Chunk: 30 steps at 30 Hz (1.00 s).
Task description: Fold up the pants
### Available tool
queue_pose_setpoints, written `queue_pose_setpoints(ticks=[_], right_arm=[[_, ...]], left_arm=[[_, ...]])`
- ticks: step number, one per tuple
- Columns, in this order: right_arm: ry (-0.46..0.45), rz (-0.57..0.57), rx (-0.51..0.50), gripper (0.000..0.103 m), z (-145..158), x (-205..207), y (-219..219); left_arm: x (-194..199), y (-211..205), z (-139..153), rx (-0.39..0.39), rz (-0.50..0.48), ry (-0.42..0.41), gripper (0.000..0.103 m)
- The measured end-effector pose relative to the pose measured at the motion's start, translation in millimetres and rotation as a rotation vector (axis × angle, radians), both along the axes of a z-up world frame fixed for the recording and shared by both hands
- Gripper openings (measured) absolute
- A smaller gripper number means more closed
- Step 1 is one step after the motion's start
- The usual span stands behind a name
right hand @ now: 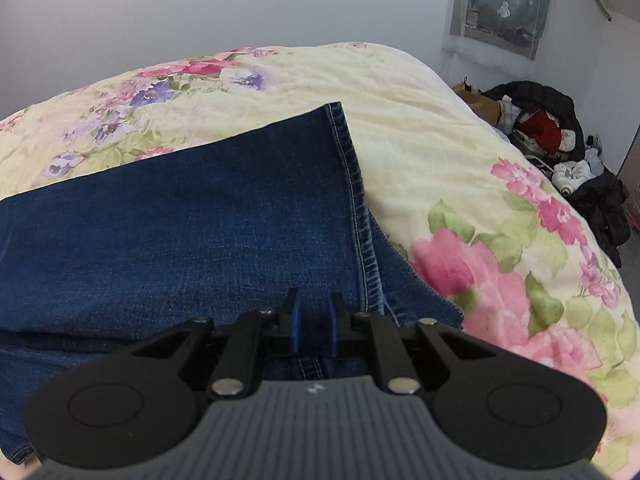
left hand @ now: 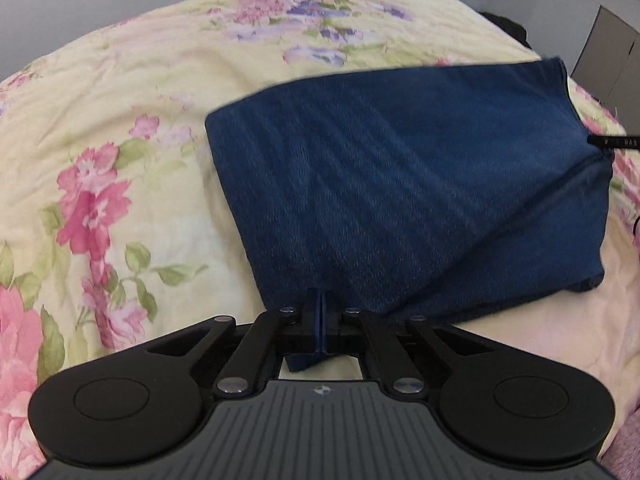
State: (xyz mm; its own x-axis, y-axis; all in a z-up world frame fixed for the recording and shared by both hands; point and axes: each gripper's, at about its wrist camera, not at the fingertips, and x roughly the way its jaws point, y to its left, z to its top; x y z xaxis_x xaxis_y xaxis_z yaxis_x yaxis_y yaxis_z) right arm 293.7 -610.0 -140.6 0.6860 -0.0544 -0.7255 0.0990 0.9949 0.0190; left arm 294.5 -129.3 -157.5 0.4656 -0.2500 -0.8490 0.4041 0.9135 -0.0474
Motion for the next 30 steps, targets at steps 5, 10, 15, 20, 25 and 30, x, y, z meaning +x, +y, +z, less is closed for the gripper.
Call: queue_pose_setpoints(ticks=[5, 10, 15, 20, 25, 30], right_arm=[[0.009, -0.008, -0.011, 0.007, -10, 3, 4], [0.013, -0.044, 0.007, 0.008, -7, 4, 3], [-0.031, -0.073, 0.038, 0.017, 9, -13, -2], [-0.085, -0.169, 0.200, 0.056, 27, -43, -35], [-0.070, -0.364, 0.573, 0.071, 2, -64, -85], [-0.096, -0.447, 0.802, 0.071, -41, -59, -103]], left_arm=[[-12, 4, -1, 0.018, -0.007, 0.012, 0.002], [-32, 9, 12, 0.052, -0.043, -0.040, 0.005], [-42, 8, 30, 0.069, -0.070, -0.118, 0.010], [-15, -4, 51, 0.046, -0.029, -0.177, 0.015], [16, -33, 55, -0.041, -0.008, -0.162, 0.015], [39, -79, 43, -0.066, -0.046, -0.139, 0.015]])
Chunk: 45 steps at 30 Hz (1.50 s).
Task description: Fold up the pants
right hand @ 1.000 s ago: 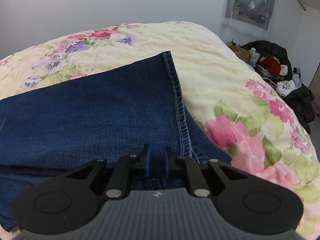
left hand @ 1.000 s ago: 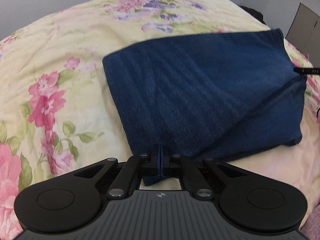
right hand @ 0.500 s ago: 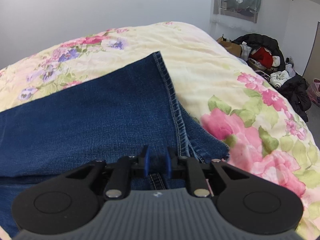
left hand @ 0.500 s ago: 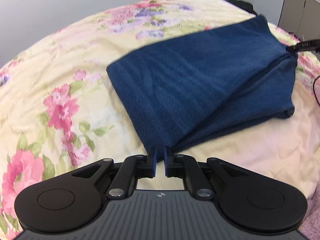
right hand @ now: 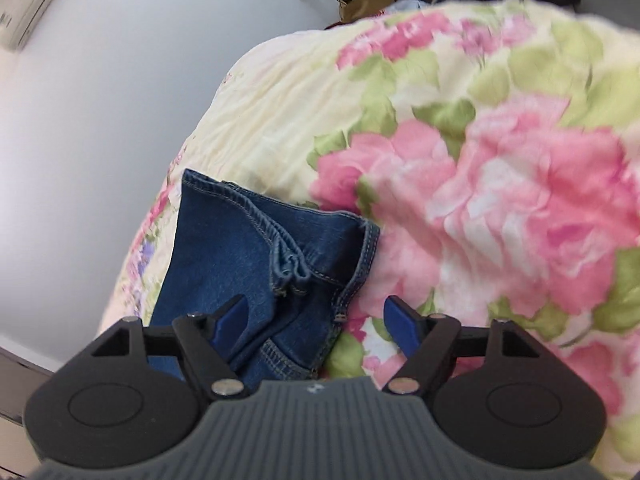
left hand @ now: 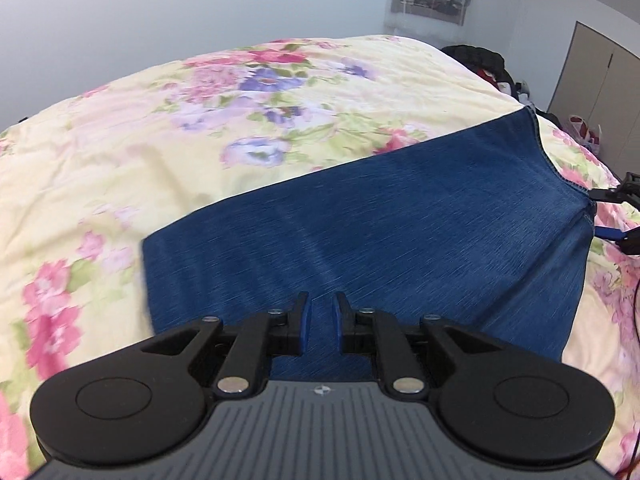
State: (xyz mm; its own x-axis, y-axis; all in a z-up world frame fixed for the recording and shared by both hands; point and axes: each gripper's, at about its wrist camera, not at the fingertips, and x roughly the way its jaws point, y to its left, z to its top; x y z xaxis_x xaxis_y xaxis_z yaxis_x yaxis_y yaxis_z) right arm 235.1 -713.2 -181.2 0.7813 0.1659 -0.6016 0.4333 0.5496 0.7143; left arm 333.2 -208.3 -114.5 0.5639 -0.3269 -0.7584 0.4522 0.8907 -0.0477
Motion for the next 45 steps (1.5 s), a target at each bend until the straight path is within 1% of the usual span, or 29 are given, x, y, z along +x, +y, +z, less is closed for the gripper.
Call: queue_pose_setpoints(ticks=[3, 4, 6, 7, 9, 11, 15, 19, 24, 26, 28, 31, 33, 35, 40, 42, 45], right_arm=[[-0.058, -0.029, 0.068, 0.069, -16, 10, -2], [-0.067, -0.031, 0.073, 0.068, -19, 14, -1], [-0.048, -0.020, 0.032, 0.049, -23, 22, 5], [-0.044, -0.008, 0.004, 0.046, -21, 25, 8], [-0.058, 0.018, -0.016, 0.031, -16, 25, 11], [-0.078, 0.038, -0.026, 0.026, -5, 25, 12], [-0.134, 0.096, -0.083, 0.021, 20, 27, 15], [-0.148, 0.128, -0.113, 0.021, 35, 30, 19], [-0.154, 0.154, -0.137, 0.020, 45, 31, 18], [-0.158, 0.160, -0.153, 0.020, 49, 28, 17], [-0.159, 0.158, -0.155, 0.020, 52, 24, 17], [-0.156, 0.151, -0.160, 0.019, 53, 24, 18], [-0.158, 0.146, -0.167, 0.019, 59, 21, 22], [-0.163, 0.142, -0.184, 0.019, 64, 21, 26], [-0.159, 0.139, -0.233, 0.019, 81, 19, 40], [-0.156, 0.137, -0.245, 0.018, 87, 19, 45], [-0.155, 0.147, -0.277, 0.018, 95, 18, 56]], left_arm=[[12, -28, -6, -0.008, -0.022, 0.005, 0.015], [17, -36, -8, -0.011, -0.026, 0.004, 0.015], [27, -52, -11, -0.015, -0.039, 0.001, 0.015], [33, -61, -13, -0.016, -0.045, -0.006, 0.015], [44, -75, -16, -0.004, -0.056, -0.018, 0.015], [58, -92, -20, 0.014, -0.070, -0.040, 0.015], [88, -113, -27, 0.025, -0.050, -0.060, 0.015], [113, -127, -41, 0.011, -0.009, -0.053, 0.015], [118, -145, -50, 0.059, 0.015, -0.106, 0.014], [111, -144, -44, 0.054, 0.029, -0.123, 0.014], [98, -139, -34, 0.019, 0.014, -0.120, 0.015], [67, -133, -22, -0.028, -0.018, -0.088, 0.015], [45, -129, -20, -0.065, -0.045, -0.050, 0.015], [23, -126, -21, -0.080, -0.057, -0.020, 0.015], [-22, -124, -30, -0.157, -0.096, 0.043, 0.015], [-32, -125, -35, -0.165, -0.105, 0.062, 0.013], [-32, -126, -40, -0.177, -0.121, 0.112, 0.012]])
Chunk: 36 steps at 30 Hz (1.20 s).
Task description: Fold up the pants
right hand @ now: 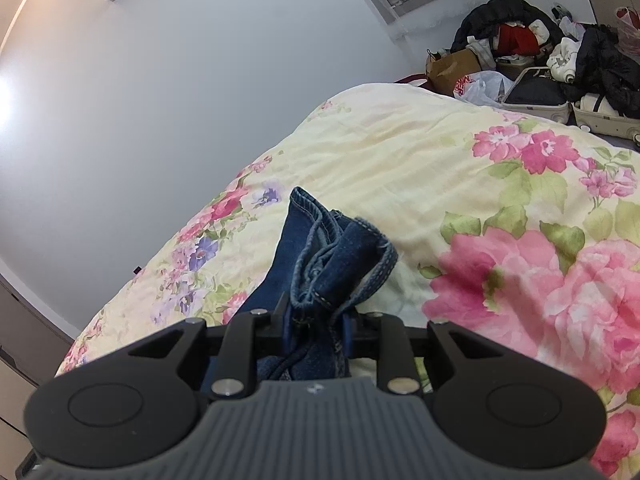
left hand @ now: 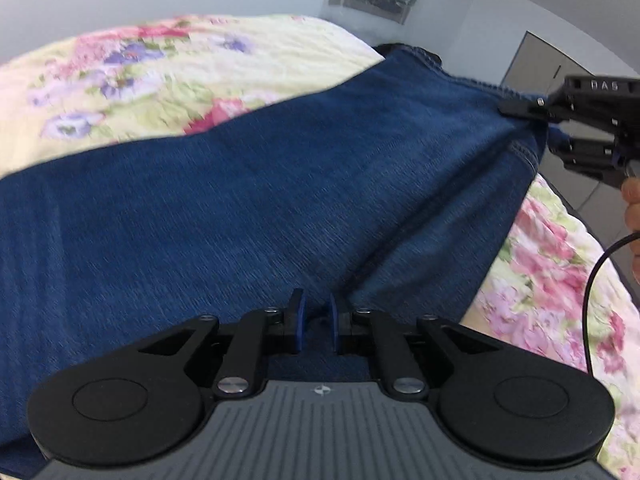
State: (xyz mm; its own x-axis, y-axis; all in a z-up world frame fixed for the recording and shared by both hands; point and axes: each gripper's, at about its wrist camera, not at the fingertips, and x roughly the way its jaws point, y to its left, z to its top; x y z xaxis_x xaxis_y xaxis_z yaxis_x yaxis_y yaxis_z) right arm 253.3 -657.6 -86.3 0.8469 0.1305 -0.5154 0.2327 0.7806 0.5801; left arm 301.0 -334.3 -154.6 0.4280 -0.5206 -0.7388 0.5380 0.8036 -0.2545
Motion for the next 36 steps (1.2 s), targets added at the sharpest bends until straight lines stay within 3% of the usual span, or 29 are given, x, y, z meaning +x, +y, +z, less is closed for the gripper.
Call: queue_pose_setpoints(ticks=[3, 7, 15, 22, 27, 31, 33, 36], right_arm=[[-0.014, 0.012, -0.051, 0.018, 13, -2, 14], [-0.046, 0.038, -0.111, 0.018, 35, -8, 36], [-0.130, 0.135, -0.239, 0.018, 85, -13, 124], [-0.138, 0.274, -0.284, 0.018, 100, 5, 229], [-0.064, 0.423, -0.275, 0.017, 72, 24, 314], [0.125, 0.534, -0.244, 0.016, 15, 37, 371], [0.197, 0.583, -0.284, 0.016, -13, 33, 394], [0.225, 0.632, -0.343, 0.016, -36, 30, 407]], left_arm=[[-2, 7, 9, 0.002, -0.030, 0.015, 0.012], [-10, 46, 39, 0.020, -0.018, -0.051, 0.012], [-1, 174, 84, 0.135, 0.187, -0.134, 0.013], [0, 268, 113, 0.214, 0.317, -0.163, 0.013], [2, 311, 108, 0.181, 0.377, -0.113, 0.013], [-2, 324, 89, 0.142, 0.385, -0.060, 0.013], [-2, 325, 81, 0.123, 0.370, -0.039, 0.013], [0, 325, 72, 0.073, 0.339, -0.003, 0.013]])
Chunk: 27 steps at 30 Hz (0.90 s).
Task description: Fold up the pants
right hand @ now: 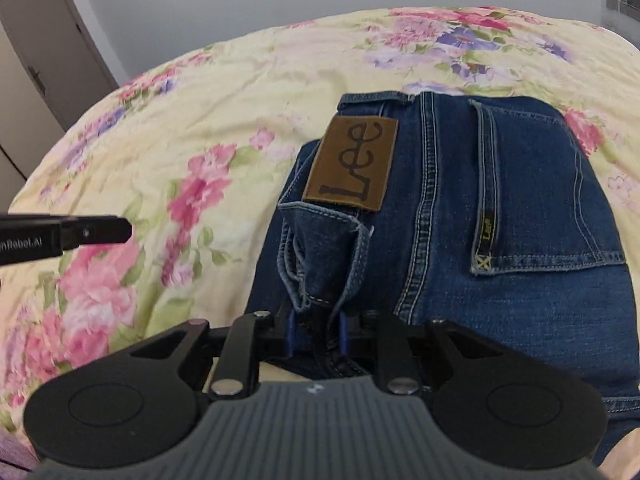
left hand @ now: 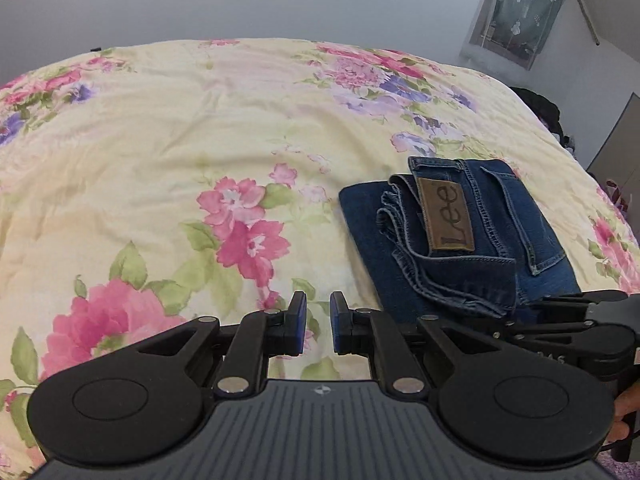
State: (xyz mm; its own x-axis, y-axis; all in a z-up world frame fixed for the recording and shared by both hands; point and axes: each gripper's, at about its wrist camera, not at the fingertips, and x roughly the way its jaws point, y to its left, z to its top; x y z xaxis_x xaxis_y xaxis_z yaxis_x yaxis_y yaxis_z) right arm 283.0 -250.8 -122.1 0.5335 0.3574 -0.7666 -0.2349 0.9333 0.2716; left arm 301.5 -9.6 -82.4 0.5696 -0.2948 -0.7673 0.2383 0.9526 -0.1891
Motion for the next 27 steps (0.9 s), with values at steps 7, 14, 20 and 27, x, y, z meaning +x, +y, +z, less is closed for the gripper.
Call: queue_pose_setpoints(ticks=[7, 14, 20, 27], right_arm=[[0.112, 0.077, 0.074, 0.037, 18, 13, -11], [-0.038, 0.047, -0.049, 0.040, 70, 24, -33], [-0.078, -0.058, -0.129, 0.025, 55, 66, -79], [-0.045, -0.041, -0.035, 0.020, 15, 73, -103]], left_arm=[[32, -3, -10, -0.280, 0.047, 0.087, 0.027], [80, -17, -20, -0.466, 0.123, 0.154, 0.043], [115, -27, -67, -0.588, 0.180, 0.272, 0.044], [141, -28, -96, -0.791, 0.191, 0.337, 0.047]])
